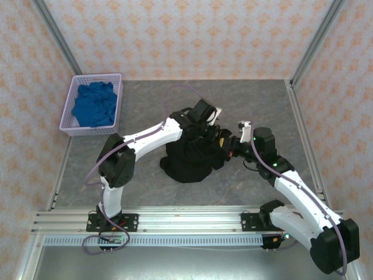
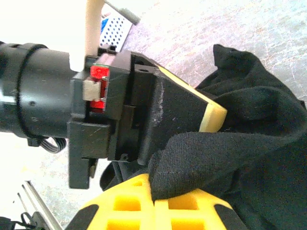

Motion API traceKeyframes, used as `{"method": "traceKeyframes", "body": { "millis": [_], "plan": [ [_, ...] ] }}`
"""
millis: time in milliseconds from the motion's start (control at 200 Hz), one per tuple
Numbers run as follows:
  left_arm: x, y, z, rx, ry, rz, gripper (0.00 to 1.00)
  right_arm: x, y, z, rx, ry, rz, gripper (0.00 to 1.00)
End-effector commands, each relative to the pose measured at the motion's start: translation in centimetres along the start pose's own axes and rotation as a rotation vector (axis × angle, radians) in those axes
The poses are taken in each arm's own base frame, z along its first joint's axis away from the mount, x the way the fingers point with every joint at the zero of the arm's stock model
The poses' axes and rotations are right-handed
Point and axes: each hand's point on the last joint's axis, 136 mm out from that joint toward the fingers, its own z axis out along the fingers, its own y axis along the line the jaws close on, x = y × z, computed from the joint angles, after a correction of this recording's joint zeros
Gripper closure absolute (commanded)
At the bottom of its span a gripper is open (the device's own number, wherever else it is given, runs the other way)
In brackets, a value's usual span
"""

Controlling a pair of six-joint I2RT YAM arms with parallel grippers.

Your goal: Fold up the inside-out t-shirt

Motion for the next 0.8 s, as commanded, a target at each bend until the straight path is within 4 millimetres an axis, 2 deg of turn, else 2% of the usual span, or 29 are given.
{"method": "traceKeyframes", "body": {
  "millis": [0,25,45,175,280,375,565,650,796],
  "plan": [
    [-1.3,1.0,-1.9,-0.008,-0.036,-0.019,1.00,-0.6,-0.6,-0.7,0.042,-0.042,-0.044,1.00],
    [-1.4,1.3,-2.0,-0.004,-0.044,-0.030,1.00,-0.6,-0.7,-0.8,0.055,-0.047,-0.047,1.00],
    [-2.1,1.0,-3.4,0.013,-0.078,-0.031,1.00,-0.7,-0.9,-0.9,0.065,-0.050,-0.048,1.00],
    [-4.0,-0.5,-8.0,0.129,-0.199,-0.054,1.00,-1.2,-2.5,-1.4,0.176,-0.062,-0.036,1.00],
    [-4.3,-1.4,-11.5,0.210,-0.264,-0.082,1.00,-2.3,-3.0,-2.1,0.234,-0.099,-0.026,1.00],
    [-4.1,-1.1,-13.8,0.256,-0.279,-0.121,1.00,-3.6,-2.8,-2.8,0.264,-0.136,-0.032,1.00],
    [-2.6,-2.1,-17.0,0.382,-0.222,-0.140,1.00,-5.7,-2.4,-3.5,0.308,-0.170,-0.087,1.00],
    [-1.8,-2.7,-18.1,0.433,-0.204,-0.122,1.00,-6.0,-1.3,-3.2,0.253,-0.160,-0.136,1.00],
    [-0.2,0.0,-17.2,0.284,-0.190,-0.106,1.00,-4.4,2.4,-1.6,0.008,-0.074,-0.155,1.00]
  ]
}}
